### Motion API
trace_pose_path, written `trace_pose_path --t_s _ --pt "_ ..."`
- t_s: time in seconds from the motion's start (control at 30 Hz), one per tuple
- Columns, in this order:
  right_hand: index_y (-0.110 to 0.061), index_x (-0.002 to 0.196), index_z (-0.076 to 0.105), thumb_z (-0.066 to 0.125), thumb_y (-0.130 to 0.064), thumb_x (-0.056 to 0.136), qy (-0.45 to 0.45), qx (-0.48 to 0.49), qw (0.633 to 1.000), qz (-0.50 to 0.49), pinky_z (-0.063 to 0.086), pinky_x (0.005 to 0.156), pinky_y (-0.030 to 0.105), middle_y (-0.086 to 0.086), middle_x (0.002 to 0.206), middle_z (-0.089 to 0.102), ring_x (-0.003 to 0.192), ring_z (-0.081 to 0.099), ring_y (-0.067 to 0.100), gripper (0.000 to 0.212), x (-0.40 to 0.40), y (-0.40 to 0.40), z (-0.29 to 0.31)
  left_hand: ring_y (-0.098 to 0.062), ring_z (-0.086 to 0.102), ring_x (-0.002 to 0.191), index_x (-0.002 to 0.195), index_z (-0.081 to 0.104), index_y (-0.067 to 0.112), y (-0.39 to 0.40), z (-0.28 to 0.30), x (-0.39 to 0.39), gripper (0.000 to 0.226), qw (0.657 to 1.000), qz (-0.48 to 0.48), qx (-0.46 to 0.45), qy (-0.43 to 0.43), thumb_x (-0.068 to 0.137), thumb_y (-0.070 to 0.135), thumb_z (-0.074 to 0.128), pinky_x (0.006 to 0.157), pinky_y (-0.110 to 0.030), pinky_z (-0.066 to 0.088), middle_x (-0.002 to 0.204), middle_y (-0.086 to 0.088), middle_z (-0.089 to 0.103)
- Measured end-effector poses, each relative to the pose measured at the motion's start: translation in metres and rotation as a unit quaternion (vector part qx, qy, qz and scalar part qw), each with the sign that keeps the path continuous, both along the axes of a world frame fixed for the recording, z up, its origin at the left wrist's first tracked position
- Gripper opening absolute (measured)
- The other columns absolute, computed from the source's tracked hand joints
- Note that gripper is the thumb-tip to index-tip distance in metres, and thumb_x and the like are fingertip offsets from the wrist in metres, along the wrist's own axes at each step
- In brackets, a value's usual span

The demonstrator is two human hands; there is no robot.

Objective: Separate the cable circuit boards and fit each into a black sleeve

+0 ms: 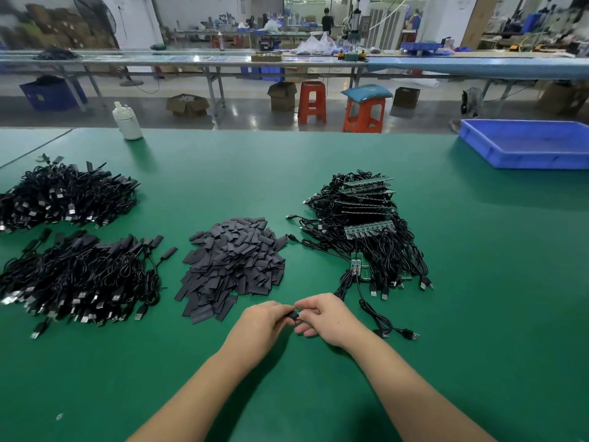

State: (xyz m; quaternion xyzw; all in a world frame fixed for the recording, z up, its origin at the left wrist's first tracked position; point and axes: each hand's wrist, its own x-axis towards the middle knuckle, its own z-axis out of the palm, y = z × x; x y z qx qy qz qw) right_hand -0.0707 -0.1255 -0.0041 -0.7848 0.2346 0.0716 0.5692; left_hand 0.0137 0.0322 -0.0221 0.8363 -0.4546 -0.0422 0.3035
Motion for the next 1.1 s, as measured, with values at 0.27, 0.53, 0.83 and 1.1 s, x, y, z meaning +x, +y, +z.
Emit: trace_pose_path --t_s 0.27,0.53,0.83,1.1 --pt "-0.004 0.138 0.052 0.041 -0.002 0.103 0.011 -0.012 1.0 0.002 0.059 0.078 0.024 0.009 0.096 0.071 0.081 0.071 0.015 0.037 0.0 0.0 0.005 -0.016 0.067 0.089 0.113 0.073 0.019 -0.001 0.001 -0.004 0.021 1.0 0.002 -0.012 -0.016 0.095 0.022 0.063 0.083 -0.03 0.051 0.099 0.002 0.072" --pt "-0.007 0.137 0.054 0.038 -0.002 0.103 0.007 -0.048 0.999 0.023 0.057 0.065 0.021 0.002 0.083 0.065 0.065 0.066 0.012 0.038 0.001 0.001 0.012 -0.02 0.065 0.097 0.126 0.065 0.024 -0.002 0.005 -0.001 0.029 0.999 -0.008 0.032 -0.035 0.099 0.029 0.055 0.086 -0.034 0.049 0.109 0.002 0.068" --pt "-0.008 0.137 0.054 0.043 -0.004 0.102 -0.016 -0.063 0.997 0.035 0.06 0.071 0.026 0.002 0.083 0.068 0.068 0.069 0.012 0.037 0.0 0.001 0.012 -0.015 0.066 0.087 0.11 0.075 0.016 -0.003 0.008 -0.006 0.02 0.999 0.009 -0.038 -0.004 0.093 0.018 0.066 0.083 -0.022 0.048 0.096 0.001 0.073" --pt "-0.012 0.145 0.047 0.046 -0.007 0.102 -0.006 -0.051 0.999 0.004 0.057 0.091 0.033 0.011 0.106 0.072 0.097 0.071 0.023 0.043 0.003 0.007 0.004 -0.019 0.063 0.088 0.108 0.071 0.02 -0.006 0.005 -0.007 0.019 1.0 0.014 0.014 -0.024 0.098 0.027 0.056 0.078 -0.027 0.046 0.096 0.001 0.067"
